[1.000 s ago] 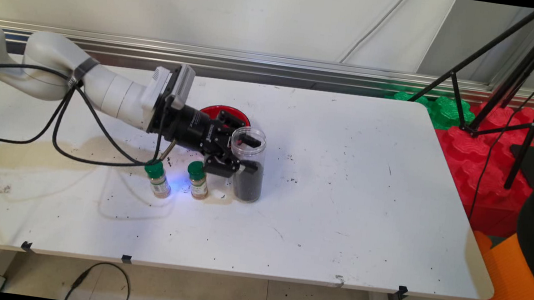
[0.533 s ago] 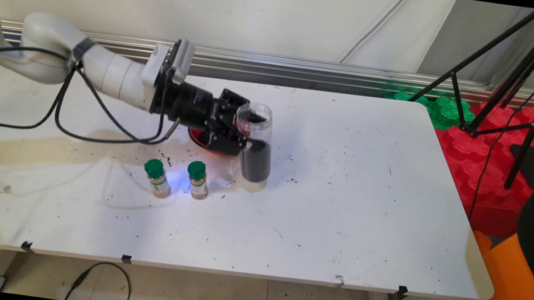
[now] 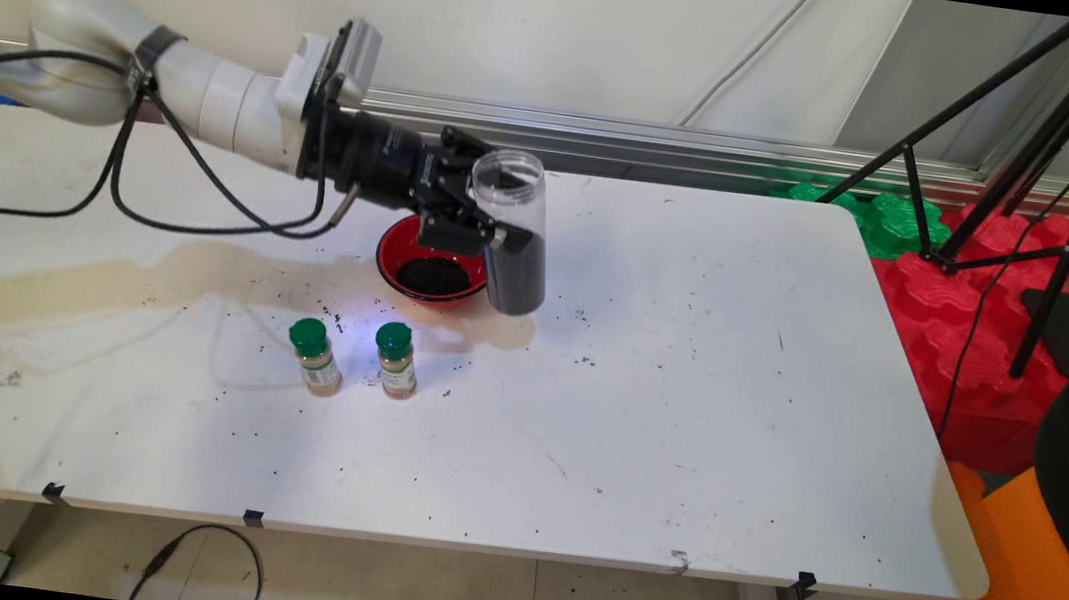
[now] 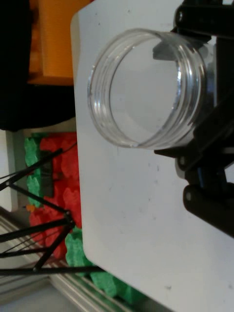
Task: Pour the black seasoning powder in the red bowl
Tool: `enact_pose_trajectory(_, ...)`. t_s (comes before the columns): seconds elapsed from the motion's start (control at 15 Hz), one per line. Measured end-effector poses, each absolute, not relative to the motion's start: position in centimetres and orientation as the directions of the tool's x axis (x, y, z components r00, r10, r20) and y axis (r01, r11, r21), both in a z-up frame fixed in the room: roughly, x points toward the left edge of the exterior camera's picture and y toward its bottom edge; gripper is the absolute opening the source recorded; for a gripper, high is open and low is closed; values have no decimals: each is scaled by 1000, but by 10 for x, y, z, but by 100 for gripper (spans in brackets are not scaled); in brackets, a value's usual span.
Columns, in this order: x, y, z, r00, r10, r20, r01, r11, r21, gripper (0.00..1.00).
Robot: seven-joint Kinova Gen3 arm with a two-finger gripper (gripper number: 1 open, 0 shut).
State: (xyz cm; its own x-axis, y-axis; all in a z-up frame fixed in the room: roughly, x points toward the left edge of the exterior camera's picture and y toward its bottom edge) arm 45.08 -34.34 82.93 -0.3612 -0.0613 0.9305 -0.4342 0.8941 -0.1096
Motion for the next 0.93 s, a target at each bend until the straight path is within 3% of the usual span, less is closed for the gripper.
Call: enact_pose_trajectory(0.93, 501, -381, 849, -417, -16, 909, -503, 837, -216, 0)
